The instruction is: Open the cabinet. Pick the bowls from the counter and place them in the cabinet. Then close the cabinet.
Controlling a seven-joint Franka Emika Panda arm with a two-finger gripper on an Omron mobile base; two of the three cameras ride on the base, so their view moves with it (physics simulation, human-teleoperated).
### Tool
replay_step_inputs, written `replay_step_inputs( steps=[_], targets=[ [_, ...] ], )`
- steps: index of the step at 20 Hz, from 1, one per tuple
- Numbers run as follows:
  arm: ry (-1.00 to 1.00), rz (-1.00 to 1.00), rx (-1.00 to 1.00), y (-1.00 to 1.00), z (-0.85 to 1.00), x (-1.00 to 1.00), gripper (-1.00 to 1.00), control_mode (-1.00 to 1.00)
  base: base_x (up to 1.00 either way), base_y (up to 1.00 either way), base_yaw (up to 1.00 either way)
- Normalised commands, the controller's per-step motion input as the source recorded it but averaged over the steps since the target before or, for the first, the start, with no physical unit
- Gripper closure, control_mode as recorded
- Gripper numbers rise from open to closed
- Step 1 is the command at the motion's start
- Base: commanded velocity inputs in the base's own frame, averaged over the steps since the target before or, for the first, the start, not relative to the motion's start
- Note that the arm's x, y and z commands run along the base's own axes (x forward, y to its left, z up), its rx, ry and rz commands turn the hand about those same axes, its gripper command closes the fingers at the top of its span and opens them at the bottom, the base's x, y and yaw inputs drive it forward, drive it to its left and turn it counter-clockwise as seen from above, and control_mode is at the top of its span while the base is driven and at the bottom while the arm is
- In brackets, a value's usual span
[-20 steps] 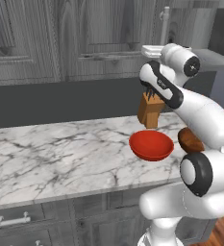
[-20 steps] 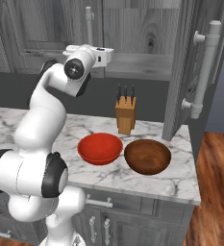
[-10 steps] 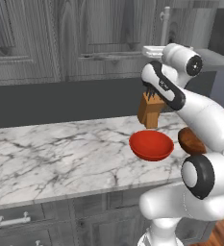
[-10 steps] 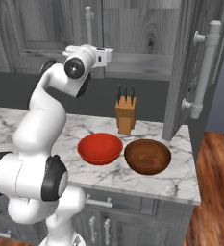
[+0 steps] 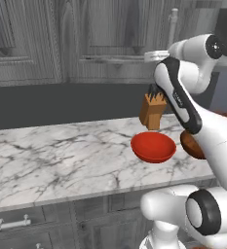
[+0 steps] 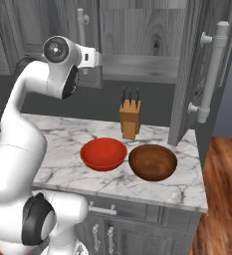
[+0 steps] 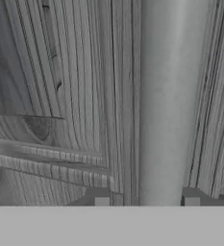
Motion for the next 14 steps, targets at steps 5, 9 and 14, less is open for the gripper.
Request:
replay_step_inputs(
  steps=[5, 9, 14],
  targets=[
    [0.00, -0.03, 0.00, 1.00, -0.33, -1.00, 1.00, -1.00, 0.00, 0.00, 0.00],
    [-0.05, -0.05, 0.00, 1.00, -0.85, -1.00, 1.00, -1.00, 0.00, 0.00, 0.00],
    [-0.08, -0.01, 0.00, 1.00, -1.00, -1.00, 1.00, -1.00, 0.00, 0.00, 0.00]
  ],
)
